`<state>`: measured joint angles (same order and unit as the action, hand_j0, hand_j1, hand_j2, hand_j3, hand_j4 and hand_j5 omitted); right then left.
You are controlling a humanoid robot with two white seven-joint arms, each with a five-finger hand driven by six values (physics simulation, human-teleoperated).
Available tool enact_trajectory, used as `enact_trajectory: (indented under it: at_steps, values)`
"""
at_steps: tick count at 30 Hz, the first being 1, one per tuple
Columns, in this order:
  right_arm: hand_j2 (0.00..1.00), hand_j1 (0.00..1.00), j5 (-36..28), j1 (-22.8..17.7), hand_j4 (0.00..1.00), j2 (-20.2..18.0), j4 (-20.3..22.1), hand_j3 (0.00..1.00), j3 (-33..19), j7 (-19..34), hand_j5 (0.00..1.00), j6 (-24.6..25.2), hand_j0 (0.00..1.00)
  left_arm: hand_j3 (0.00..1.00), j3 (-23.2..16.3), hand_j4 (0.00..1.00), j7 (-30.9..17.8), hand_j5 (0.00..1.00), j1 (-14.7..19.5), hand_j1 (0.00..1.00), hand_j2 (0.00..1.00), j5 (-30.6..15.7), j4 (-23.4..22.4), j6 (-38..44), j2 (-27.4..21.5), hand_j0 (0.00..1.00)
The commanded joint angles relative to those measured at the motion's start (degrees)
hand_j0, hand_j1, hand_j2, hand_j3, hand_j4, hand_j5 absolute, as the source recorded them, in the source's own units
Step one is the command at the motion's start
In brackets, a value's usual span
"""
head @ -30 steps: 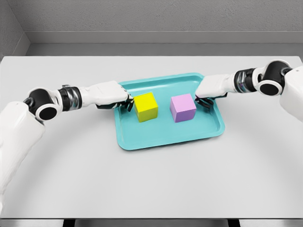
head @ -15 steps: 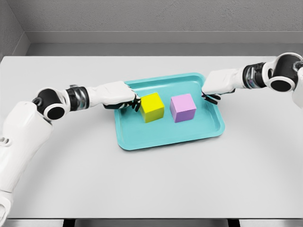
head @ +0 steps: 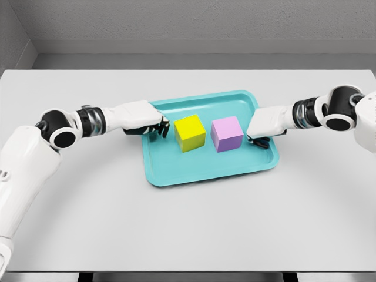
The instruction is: Push two cubes
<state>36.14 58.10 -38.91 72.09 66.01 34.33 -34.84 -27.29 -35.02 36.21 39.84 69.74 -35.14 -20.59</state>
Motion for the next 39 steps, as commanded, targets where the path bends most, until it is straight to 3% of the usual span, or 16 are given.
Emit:
enact_trajectory:
  at_steps: [1,12,39]
  values:
    - [0.13,0.13,-1.95,0.0,0.13,0.06,0.07,0.13,0.25,0.67,0.13,-0.16,0.13,0.4,0.74,0.4,0.02,0.4,0.0,0.4,0.4,-0.29,-1.8,0.14,0.64,0.4]
    - [0.13,0.13,-1.95,0.0,0.13,0.68,0.16,0.13,0.17,0.67,0.13,-0.16,0.13,0.39,1.71,0.39,0.02,0.39,0.44,0.39,0.39,-0.38,-5.23,0.14,3.19,0.39]
    - [0.13,0.13,-2.04,-0.09,0.13,1.21,0.6,0.13,0.17,0.67,0.13,-0.16,0.13,0.4,2.06,0.4,0.02,0.4,1.49,0.4,0.4,-0.29,-6.9,0.14,5.21,0.4]
